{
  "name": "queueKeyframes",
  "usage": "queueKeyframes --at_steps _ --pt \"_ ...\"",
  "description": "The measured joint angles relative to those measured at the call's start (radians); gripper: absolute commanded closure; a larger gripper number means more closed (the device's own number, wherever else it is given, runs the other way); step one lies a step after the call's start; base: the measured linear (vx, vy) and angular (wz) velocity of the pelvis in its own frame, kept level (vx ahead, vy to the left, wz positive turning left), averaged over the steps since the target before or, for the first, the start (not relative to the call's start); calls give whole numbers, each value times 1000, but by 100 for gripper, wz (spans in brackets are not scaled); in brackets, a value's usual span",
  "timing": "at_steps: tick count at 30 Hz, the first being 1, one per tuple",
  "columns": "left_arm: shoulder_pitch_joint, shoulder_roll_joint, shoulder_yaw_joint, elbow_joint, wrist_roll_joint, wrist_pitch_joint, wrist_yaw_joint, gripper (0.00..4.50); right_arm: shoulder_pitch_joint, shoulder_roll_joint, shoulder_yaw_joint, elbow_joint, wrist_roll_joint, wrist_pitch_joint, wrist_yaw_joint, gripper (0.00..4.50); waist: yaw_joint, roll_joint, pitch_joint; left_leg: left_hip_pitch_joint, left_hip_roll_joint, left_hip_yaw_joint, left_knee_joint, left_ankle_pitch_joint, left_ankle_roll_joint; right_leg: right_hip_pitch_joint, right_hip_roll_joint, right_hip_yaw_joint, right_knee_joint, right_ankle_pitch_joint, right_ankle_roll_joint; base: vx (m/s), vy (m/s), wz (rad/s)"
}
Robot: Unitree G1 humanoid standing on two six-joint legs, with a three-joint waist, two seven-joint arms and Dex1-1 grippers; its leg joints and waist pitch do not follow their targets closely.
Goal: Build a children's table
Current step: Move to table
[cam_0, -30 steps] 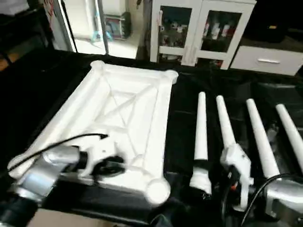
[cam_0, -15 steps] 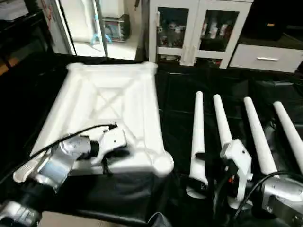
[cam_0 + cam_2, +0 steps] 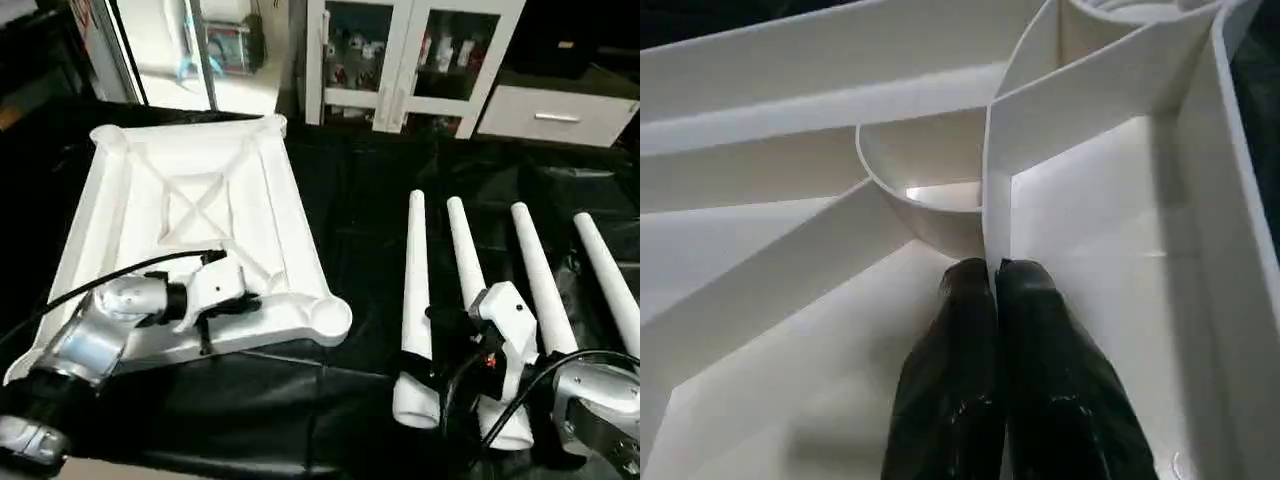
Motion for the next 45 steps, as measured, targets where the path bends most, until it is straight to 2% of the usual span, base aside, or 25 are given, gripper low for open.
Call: queueKeyframes --at_steps 5,11,15,21,30,35,36,38,42,44,45 --pt "11 -1 -8 -4 -13 -47 -56 447 -4 0 0 1 0 -4 4 0 9 -5 -1 1 1 1 0 1 0 0 0 0 0 0 0 0 0 0" --pt "27 -8 -20 -35 -8 -55 -77 447 -2 2 0 3 -3 -8 5 0 17 -8 -3 3 1 5 0 2 1 1 -2 1 1 0 -1 0 0 0" --pt "7 -24 -28 -2 22 -89 -72 447 -3 12 0 19 -14 -10 3 0 23 -5 -6 3 1 7 0 4 1 2 -3 1 2 0 -1 0 0 0" --pt "-5 -17 -27 41 34 -130 -68 447 -3 19 0 19 -20 -18 -1 0 21 -5 -7 8 3 7 0 8 -5 2 -3 1 10 0 0 0 0 0" --pt "-40 6 -25 136 38 -217 -83 447 -3 29 0 23 -29 -18 -1 0 18 -10 -5 13 5 7 -9 14 -15 1 0 0 13 0 0 0 0 0" --pt "-38 8 -14 131 25 -214 -97 447 -5 34 0 23 -31 -18 -2 0 19 -13 -4 13 5 7 -10 14 -15 1 0 0 13 1 -2 0 0 0" --pt "-31 8 -6 118 17 -198 -103 421 -6 34 0 23 -31 -18 -2 0 18 -15 -3 12 5 7 -10 14 -15 0 0 0 12 1 -2 0 0 0" --pt "-17 7 8 93 -13 -161 -117 404 -7 34 0 24 -31 -18 -2 0 18 -18 -1 10 5 7 -10 14 -15 -1 0 0 11 1 -2 0 0 0" --pt "17 3 31 17 -101 -113 -152 368 -9 35 0 25 -30 -18 -1 0 23 -37 5 6 6 8 -9 15 -10 -5 0 -2 8 2 -3 0 0 0" --pt "21 11 43 -12 -125 -105 -158 368 -13 36 -1 25 -30 -18 -1 0 25 -39 4 5 6 8 -9 15 -7 -5 0 -2 7 2 -3 0 0 0" --pt "25 16 56 -33 -142 -92 -160 346 -14 36 -1 25 -29 -18 0 0 26 -40 4 5 6 8 -8 15 -6 -5 0 -2 6 2 -4 0 0 0"
